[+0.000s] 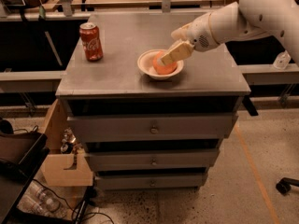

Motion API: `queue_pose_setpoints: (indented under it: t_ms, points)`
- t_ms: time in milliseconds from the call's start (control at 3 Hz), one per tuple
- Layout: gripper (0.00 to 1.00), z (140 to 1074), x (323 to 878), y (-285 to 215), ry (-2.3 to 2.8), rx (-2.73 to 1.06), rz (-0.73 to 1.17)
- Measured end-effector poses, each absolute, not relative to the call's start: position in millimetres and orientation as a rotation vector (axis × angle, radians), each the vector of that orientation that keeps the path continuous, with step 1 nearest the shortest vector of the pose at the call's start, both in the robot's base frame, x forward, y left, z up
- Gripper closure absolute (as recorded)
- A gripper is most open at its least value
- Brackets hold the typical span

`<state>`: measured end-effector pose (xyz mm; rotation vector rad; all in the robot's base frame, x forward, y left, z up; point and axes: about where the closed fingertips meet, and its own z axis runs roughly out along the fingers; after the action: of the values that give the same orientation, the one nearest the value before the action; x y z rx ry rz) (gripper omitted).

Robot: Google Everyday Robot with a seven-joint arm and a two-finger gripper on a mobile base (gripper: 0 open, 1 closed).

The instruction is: Pick orange from paper bowl and place on counter

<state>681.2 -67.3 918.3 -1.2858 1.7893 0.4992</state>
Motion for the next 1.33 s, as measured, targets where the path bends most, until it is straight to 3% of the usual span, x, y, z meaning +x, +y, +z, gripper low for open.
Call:
queue_pose_setpoints:
  t_ms: [1000, 1333]
  points:
    - [0.37, 886.9, 674.5, -54.3, 1.799, -1.299, 0.609]
    - [0.55, 880.0, 675.6, -48.6, 1.800, -1.309, 0.631]
